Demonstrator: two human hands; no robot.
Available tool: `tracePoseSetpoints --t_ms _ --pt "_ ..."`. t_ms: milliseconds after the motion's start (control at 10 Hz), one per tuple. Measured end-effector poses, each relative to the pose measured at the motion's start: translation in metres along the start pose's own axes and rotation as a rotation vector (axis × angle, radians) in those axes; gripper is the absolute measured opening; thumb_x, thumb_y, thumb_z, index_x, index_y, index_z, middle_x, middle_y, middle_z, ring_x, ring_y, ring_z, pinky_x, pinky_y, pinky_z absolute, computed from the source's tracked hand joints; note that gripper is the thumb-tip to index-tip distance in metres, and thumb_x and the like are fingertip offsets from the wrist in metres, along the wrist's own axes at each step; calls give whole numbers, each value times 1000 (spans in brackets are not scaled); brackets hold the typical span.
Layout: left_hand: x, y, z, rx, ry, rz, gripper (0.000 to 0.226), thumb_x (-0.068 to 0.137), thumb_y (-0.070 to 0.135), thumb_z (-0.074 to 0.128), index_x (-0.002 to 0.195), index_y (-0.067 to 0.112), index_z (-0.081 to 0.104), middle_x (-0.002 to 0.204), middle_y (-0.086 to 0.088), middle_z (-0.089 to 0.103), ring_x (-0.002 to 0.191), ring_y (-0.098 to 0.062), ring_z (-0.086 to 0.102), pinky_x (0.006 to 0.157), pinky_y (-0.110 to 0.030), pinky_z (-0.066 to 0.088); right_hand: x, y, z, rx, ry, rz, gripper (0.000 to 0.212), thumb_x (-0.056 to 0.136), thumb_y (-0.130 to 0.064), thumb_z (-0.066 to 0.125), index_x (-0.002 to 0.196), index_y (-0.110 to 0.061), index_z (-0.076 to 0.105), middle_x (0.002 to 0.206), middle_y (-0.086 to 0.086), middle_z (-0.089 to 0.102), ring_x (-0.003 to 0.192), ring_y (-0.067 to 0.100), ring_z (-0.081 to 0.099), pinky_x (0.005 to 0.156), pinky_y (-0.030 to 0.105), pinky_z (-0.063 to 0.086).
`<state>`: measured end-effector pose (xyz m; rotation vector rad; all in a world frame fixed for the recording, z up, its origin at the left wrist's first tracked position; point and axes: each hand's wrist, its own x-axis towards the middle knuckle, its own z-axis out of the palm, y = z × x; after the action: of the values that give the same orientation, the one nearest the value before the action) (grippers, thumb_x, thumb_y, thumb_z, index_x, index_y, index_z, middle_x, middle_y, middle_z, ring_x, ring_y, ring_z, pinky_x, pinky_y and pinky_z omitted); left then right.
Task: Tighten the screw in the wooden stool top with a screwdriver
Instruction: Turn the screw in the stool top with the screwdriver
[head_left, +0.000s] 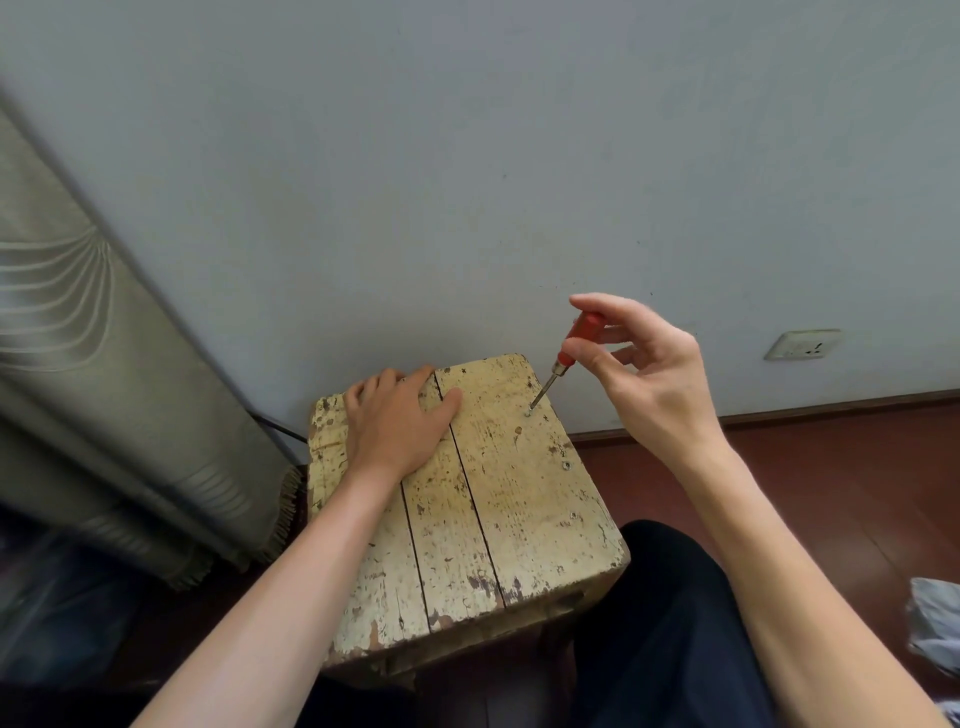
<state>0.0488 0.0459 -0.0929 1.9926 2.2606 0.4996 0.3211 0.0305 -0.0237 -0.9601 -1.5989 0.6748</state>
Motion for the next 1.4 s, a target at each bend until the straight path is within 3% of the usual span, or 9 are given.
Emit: tracePoseSetpoints --t_ms 200,300,500,600,700,900,1000,1300,1400 --pt "1 0 1 5 10 6 72 91 79 27 147 38 48 135 0 57 132 -21 44 112 -42 22 2 2 -11 81 -126 20 45 104 -3 70 131 -39 70 121 -2 78 111 23 79 106 51 60" --pt "1 0 2 -1 15 6 72 91 79 28 147 39 49 133 1 57 131 -21 44 111 -42 23 2 1 -10 90 -107 26 41 101 -6 73 127 -37 70 115 -2 79 108 23 80 102 55 60" --pt "0 -1 2 5 13 5 72 92 80 28 147 39 48 133 1 57 131 -21 44 112 -42 23 1 -6 4 9 15 16 40 94 -14 85 116 -41 66 98 -4 78 92 13 77 76 24 57" --pt "0 0 1 7 15 5 71 92 79 29 147 38 48 135 0 57 132 -21 43 112 -42 22 -1 -5 9 7 65 -9 35 93 -13 86 121 -30 73 103 8 76 92 21 78 77 26 58" --pt "0 0 1 6 14 3 72 92 79 29 147 39 48 135 0 57 133 -21 43 113 -42 22 -1 -1 4 -28 57 -19 36 95 -16 84 129 -25 76 107 2 75 99 20 78 79 28 60" --pt "1 0 0 6 13 2 71 92 78 29 148 39 48 135 1 56 133 -21 43 113 -42 22 2 -1 -8 74 -84 -12 43 100 -11 71 132 -40 72 112 -13 77 114 15 78 102 36 62" --pt "0 0 0 3 15 7 70 92 78 30 147 38 48 134 1 57 133 -21 43 113 -42 22 2 1 -8 88 -76 20 38 100 -11 72 128 -36 74 111 -4 79 113 20 79 104 50 61" --pt "0 0 0 5 6 3 72 92 79 29 149 38 47 136 0 56 133 -21 43 113 -42 22 1 -3 5 36 58 9 29 97 -15 82 115 -31 68 93 1 77 89 22 81 74 39 60" --pt "0 0 0 2 6 2 73 92 79 28 149 38 47 135 0 56 133 -21 43 113 -42 23 0 -4 7 72 89 26 27 96 -15 84 115 -27 70 95 7 77 89 29 80 76 42 60"
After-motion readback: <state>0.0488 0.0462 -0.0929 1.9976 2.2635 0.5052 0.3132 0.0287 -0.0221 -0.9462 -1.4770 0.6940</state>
